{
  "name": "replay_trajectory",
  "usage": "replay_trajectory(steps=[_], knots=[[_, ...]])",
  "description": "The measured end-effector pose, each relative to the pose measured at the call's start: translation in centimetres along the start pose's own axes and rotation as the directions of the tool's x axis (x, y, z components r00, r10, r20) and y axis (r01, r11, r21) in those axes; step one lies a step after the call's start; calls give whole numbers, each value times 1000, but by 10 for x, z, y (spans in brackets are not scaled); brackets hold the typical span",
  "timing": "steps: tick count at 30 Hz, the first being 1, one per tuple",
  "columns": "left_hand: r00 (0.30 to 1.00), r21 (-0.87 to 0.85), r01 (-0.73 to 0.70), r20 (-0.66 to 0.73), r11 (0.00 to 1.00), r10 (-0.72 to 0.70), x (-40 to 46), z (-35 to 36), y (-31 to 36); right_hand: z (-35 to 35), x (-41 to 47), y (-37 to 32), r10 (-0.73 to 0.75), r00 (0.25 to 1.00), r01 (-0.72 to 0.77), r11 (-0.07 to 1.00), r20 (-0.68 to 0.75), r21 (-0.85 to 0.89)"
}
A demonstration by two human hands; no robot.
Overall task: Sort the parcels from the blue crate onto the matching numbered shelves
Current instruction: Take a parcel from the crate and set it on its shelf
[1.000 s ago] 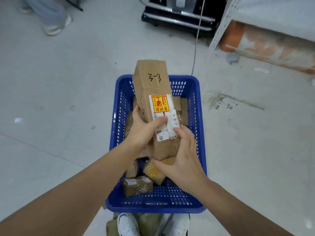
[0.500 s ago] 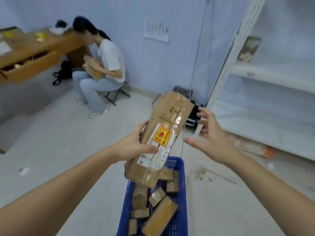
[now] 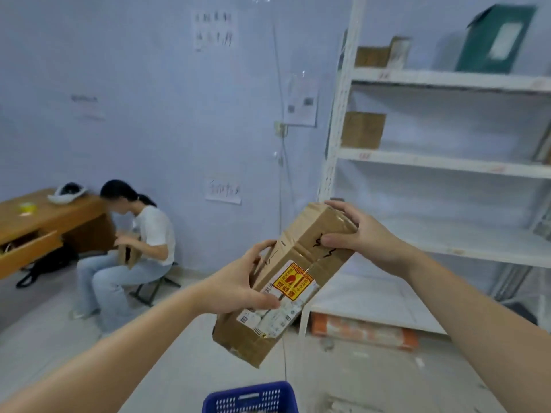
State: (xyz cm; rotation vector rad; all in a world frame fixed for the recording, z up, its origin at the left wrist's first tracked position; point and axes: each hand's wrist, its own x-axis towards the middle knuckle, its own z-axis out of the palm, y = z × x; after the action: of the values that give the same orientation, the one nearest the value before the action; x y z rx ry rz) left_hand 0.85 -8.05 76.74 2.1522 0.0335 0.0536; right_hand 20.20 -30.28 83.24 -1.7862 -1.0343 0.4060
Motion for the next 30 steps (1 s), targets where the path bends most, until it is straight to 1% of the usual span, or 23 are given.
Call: replay_trajectory(steps=[4,6,8,11,14,16,17,22,24,28,30], knots=[[995,-96,-96,-25,991,94,19,6,31,-20,-18,-24,-56,978,78,991,-199,104],[987,-157,-151,-77,976,140,34,19,47,-30,-27,-29,-74,952,138,970,-298,200],[976,-240,-203,-130,949,176,48,36,63,-36,-37,-32,-78,931,189,938,-357,289],[960,-373,-255,-205,892,188,75,68,90,-45,-56,-28,-59,919,190,933,-390,307],[944,-514,-299,-284,804,169,96,100,125,-57,-85,-13,-43,940,139,954,-338,266],[942,-590,-310,-294,746,158,115,121,144,-74,-107,4,-16,954,88,969,-298,229],[944,-603,-309,-288,736,161,123,130,150,-84,-116,12,8,957,56,975,-290,215],[954,-584,-298,-218,755,207,172,195,186,-154,-165,53,138,956,-101,983,-260,153],[958,-583,-288,-180,760,224,193,229,202,-188,-186,68,163,944,-137,985,-286,108],[959,-544,-253,-33,800,281,244,289,232,-261,-219,101,162,925,-156,987,-344,46],[956,-523,-240,19,818,293,268,315,248,-294,-231,117,171,918,-171,985,-358,32]])
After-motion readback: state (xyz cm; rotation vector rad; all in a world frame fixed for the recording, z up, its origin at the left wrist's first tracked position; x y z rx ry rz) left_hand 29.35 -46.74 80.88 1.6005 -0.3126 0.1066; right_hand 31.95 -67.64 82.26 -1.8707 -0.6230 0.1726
